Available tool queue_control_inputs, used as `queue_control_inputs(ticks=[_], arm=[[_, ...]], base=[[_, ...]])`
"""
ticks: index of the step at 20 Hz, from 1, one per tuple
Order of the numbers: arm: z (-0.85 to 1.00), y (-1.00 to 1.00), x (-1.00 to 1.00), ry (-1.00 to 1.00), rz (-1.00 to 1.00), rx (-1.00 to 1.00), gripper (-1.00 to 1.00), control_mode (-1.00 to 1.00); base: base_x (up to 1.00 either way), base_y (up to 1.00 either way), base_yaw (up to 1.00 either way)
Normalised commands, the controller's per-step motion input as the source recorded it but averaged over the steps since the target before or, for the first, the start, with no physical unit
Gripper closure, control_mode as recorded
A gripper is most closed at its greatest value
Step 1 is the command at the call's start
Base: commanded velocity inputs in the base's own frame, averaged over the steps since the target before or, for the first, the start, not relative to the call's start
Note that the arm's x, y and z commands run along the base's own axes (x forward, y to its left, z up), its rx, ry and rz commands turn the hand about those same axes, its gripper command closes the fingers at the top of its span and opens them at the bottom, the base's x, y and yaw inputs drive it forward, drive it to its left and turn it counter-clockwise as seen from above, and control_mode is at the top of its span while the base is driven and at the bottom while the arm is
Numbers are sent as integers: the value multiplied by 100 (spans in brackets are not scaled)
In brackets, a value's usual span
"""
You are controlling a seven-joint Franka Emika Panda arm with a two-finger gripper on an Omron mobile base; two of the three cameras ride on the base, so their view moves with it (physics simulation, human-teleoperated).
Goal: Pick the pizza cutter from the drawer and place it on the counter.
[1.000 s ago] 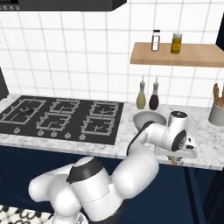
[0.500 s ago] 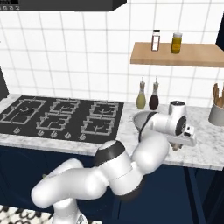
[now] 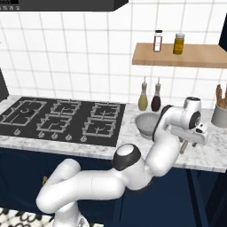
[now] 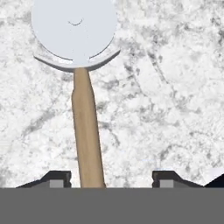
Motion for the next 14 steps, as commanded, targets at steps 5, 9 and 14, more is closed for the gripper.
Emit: queue_control_inputs(ticks=[5,9,14], arm=[[10,23,-100,-41,-5,1,-100,-100],[-34,95,-100,-46,0,-2,-100,-100],[-1,100,-100,-37,1,-11,-100,-100]], base=[[0,0,0],[0,0,0],[0,0,0]])
